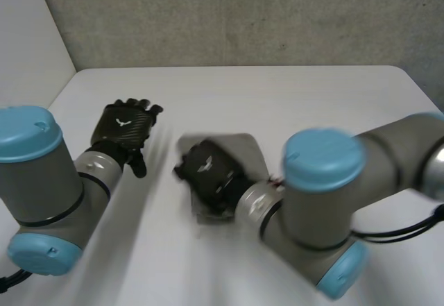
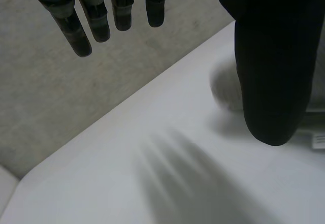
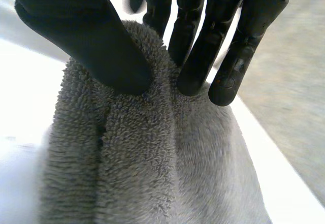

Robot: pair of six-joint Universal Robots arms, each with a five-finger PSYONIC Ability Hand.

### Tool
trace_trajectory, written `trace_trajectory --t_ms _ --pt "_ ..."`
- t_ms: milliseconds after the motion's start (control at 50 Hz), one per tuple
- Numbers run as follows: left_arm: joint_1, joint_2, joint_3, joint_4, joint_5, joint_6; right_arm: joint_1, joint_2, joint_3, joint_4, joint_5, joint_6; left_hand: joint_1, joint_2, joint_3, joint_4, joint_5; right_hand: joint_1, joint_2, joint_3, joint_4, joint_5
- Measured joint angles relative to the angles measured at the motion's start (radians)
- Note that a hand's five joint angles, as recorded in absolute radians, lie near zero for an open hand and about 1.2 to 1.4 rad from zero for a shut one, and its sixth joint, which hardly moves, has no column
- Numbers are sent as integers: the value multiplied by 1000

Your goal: Fold the towel.

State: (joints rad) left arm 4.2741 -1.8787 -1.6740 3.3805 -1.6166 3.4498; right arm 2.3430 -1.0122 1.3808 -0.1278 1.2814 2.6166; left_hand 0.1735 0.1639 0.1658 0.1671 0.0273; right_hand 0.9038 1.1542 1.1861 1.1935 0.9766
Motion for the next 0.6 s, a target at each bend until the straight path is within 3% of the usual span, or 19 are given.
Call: trace_trajectory --t_ms 20,40,80,100,140,180,260,380,480,600 --pt "8 7 -6 0 -6 -1 36 36 -11 2 5 -25 0 0 0 0 1 -4 -9 -5 -6 -4" --pt "14 11 -11 -1 -10 -1 57 63 -18 2 15 -46 0 0 0 0 1 -130 -190 -202 -186 -159" --pt "18 15 -14 -1 -12 -1 67 77 -22 2 27 -58 0 0 0 0 1 -130 -190 -202 -186 -159" --pt "21 17 -16 -1 -14 -1 75 90 -26 1 49 -69 0 0 0 0 1 -507 -626 -629 -641 -594" --pt "20 18 -17 -1 -14 -1 78 92 -28 1 77 -71 0 0 0 0 1 -562 -721 -703 -719 -669" --pt "17 19 -16 -1 -14 -1 77 76 -26 1 114 -57 0 0 0 0 1 -695 -920 -953 -955 -900" --pt "3 17 -1 0 -11 -2 49 -6 -4 2 177 47 0 0 0 0 1 -698 -933 -974 -962 -920" --pt "-39 11 46 0 -11 -14 -48 -113 45 8 183 258 0 0 0 0 1 -698 -933 -974 -962 -921" --pt "-88 0 96 -4 -12 -70 -154 -164 68 48 118 416 0 0 0 0 1 -698 -933 -974 -962 -921" --pt "-132 -36 124 -20 -13 -154 -230 -137 43 112 20 482 0 0 0 0 1 -698 -933 -974 -962 -921"
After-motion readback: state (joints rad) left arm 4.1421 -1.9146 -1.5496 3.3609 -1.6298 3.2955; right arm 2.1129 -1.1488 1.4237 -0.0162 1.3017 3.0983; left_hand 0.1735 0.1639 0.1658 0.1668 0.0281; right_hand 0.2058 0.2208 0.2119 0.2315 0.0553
